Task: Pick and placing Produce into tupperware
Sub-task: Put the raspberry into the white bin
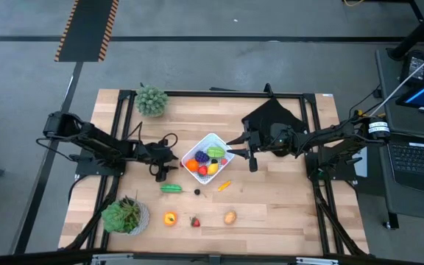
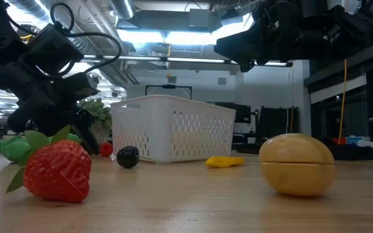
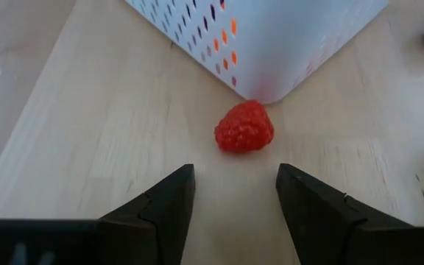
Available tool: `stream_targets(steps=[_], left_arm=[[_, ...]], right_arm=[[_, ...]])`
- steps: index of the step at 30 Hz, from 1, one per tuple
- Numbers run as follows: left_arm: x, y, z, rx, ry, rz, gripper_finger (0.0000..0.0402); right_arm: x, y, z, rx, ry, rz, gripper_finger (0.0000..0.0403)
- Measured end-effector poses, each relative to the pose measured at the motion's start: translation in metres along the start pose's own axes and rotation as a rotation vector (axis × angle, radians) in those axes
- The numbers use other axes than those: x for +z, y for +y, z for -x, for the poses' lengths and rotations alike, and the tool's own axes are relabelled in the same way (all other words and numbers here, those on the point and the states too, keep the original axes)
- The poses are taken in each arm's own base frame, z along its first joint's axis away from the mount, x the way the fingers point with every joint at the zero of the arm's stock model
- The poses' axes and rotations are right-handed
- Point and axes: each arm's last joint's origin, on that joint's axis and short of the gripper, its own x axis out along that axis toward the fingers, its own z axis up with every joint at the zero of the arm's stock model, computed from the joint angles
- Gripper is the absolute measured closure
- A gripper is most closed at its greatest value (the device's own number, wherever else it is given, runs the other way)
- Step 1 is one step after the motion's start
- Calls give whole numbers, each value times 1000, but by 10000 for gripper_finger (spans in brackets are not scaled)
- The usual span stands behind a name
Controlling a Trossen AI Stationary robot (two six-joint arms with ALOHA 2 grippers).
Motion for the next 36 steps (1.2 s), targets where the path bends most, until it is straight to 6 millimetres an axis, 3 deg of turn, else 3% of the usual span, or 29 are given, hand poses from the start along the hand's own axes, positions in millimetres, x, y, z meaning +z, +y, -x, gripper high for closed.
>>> stream_targets(steps=[24, 36], left_arm=[[17, -1, -28, 36, -27, -72, 211], [15, -1, -28, 31, -3, -42, 211]], right_arm=[[0, 0, 0, 0, 0, -2, 276], [0, 0, 0, 0, 0, -6, 276]])
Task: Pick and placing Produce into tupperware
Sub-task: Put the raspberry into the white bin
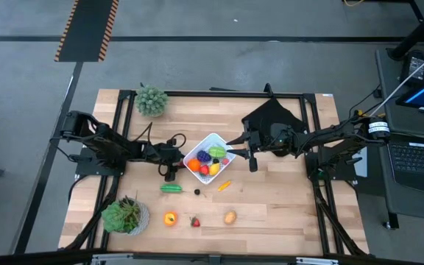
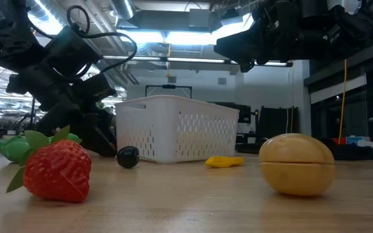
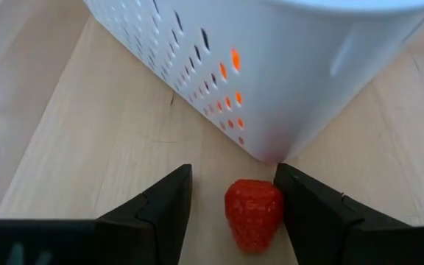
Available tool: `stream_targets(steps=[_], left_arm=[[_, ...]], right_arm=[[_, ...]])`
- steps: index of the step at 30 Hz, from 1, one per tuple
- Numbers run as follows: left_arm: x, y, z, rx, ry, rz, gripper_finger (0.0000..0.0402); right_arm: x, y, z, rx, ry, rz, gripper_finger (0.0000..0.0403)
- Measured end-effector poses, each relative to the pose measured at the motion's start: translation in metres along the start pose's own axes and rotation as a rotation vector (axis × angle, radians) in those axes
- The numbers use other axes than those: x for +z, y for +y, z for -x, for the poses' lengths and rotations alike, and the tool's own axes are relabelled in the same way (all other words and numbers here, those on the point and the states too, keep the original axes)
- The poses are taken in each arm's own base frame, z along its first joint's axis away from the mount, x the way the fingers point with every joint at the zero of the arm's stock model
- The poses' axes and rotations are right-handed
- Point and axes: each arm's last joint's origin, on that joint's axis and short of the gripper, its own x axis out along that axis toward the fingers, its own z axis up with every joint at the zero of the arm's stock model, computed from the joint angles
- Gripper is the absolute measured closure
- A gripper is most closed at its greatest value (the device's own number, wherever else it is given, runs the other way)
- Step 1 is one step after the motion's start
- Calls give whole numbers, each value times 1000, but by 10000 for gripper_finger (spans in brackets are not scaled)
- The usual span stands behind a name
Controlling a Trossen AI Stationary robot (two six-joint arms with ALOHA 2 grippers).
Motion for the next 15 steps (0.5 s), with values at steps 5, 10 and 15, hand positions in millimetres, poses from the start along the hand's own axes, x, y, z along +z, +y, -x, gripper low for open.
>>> stream_targets(steps=[5, 10, 15], left_arm=[[-1, 0, 0, -3, 7, 20, 211], [-1, 0, 0, -5, 8, 21, 219], [-1, 0, 0, -16, 9, 21, 252]], right_arm=[[0, 0, 0, 0, 0, 0, 276], [0, 0, 0, 0, 0, 0, 276], [0, 0, 0, 0, 0, 0, 276]])
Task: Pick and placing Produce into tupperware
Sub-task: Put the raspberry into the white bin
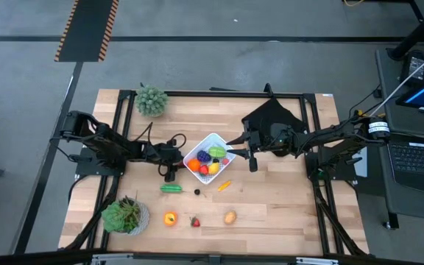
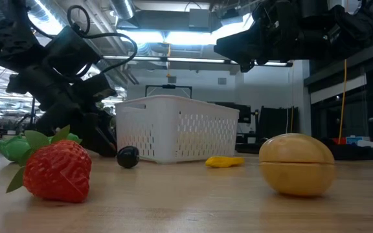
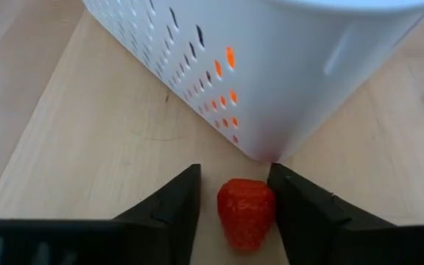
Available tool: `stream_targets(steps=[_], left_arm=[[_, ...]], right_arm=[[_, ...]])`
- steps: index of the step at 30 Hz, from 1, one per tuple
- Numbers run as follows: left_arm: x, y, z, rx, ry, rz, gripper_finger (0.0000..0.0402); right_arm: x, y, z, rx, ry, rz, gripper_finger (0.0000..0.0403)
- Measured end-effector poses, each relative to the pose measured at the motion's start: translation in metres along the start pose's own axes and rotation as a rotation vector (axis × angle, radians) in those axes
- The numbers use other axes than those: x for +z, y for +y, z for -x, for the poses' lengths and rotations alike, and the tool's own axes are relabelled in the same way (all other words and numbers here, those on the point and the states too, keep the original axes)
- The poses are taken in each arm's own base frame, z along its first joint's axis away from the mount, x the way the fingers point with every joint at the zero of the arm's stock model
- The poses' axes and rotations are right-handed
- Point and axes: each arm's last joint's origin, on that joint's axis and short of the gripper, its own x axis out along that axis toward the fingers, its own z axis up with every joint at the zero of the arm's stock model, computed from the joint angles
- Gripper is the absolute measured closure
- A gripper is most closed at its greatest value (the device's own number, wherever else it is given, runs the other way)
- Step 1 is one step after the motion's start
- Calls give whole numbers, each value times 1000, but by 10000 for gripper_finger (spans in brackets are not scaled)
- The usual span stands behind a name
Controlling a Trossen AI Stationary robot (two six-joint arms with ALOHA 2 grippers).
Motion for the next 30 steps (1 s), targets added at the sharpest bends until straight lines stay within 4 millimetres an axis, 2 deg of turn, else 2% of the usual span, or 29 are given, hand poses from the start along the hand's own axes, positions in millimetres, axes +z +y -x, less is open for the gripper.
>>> stream_targets(steps=[7, 16, 20, 30], left_arm=[[0, -1, 0, -32, 1, 2, 317], [0, -1, 2, -34, 9, 72, 317], [1, -1, 6, -41, 14, 85, 304], [4, 0, 22, -47, 42, 98, 319]], right_arm=[[0, 0, 0, 0, 0, 0, 276], [0, 0, 0, 0, 0, 1, 276], [0, 0, 0, 0, 0, 3, 276], [0, 0, 0, 0, 0, 3, 276]])
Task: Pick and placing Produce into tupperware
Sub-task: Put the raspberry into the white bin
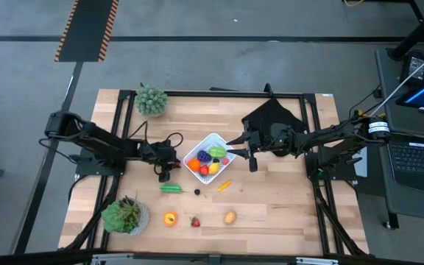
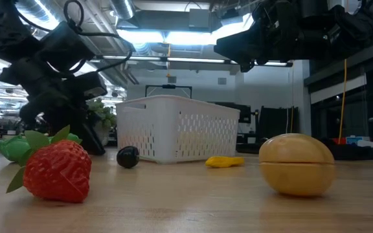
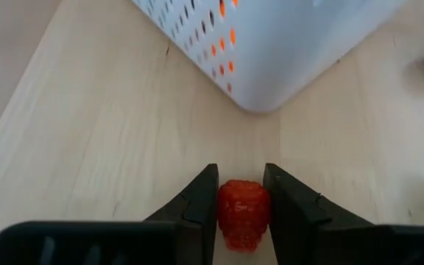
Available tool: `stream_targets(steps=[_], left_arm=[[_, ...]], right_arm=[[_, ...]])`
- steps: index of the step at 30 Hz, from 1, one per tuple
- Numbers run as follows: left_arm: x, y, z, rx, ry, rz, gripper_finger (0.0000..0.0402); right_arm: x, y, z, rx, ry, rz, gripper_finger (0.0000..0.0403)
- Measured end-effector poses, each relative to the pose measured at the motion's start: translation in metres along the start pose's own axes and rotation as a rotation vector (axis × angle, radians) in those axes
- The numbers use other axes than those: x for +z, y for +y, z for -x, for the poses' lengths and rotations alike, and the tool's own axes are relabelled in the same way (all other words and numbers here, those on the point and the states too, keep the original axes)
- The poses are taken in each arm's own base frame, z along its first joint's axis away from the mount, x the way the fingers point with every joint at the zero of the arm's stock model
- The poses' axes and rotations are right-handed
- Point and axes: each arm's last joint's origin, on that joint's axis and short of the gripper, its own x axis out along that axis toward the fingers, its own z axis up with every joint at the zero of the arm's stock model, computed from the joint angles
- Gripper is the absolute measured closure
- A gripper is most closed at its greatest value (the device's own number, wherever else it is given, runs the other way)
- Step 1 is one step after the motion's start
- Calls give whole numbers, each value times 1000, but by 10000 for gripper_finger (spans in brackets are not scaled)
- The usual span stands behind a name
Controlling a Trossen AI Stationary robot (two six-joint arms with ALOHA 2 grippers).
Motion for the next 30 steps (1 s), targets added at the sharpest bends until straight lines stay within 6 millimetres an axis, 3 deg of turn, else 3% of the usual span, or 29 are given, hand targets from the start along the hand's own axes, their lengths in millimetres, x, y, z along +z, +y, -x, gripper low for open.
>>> stream_targets(steps=[7, 21, 30], left_arm=[[5, 3, 21, 40, -17, -11, 317], [30, 1, 58, 25, -287, -59, 319], [38, 1, 71, 20, -399, -75, 319]], right_arm=[[0, 0, 0, 0, 0, -2, 276], [0, 0, 0, 0, 0, -2, 276], [0, 0, 0, 0, 0, 0, 277]])
